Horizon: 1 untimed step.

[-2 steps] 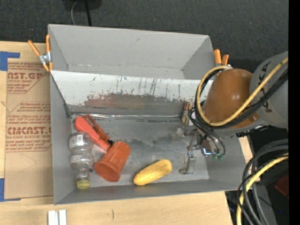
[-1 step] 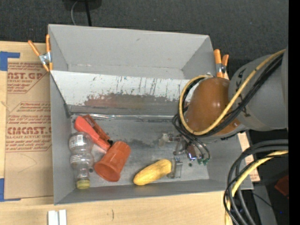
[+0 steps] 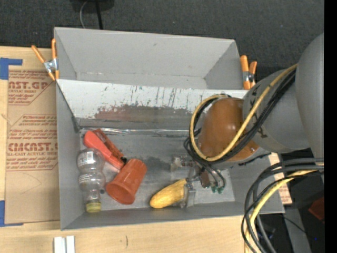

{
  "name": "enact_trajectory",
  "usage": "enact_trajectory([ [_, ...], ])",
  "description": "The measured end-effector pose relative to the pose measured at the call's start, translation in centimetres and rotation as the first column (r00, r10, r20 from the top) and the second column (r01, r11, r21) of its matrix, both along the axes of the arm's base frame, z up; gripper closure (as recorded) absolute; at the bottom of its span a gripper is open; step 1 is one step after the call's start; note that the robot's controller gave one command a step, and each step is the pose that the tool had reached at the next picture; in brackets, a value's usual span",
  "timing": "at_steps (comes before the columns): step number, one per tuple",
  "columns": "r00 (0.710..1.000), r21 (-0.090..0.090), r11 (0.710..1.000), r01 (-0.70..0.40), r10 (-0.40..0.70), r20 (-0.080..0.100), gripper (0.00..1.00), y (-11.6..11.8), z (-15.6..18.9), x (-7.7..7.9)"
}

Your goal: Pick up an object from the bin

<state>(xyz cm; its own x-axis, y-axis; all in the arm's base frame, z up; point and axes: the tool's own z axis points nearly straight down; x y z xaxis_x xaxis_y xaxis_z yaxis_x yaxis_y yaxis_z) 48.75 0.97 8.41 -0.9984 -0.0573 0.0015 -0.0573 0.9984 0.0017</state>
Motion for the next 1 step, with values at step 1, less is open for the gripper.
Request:
enact_trajectory([
  [1, 0.999, -0.002, 0.999, -0.044, 0.044, 0.003, 1.00, 3.31, -1.48, -0.76],
])
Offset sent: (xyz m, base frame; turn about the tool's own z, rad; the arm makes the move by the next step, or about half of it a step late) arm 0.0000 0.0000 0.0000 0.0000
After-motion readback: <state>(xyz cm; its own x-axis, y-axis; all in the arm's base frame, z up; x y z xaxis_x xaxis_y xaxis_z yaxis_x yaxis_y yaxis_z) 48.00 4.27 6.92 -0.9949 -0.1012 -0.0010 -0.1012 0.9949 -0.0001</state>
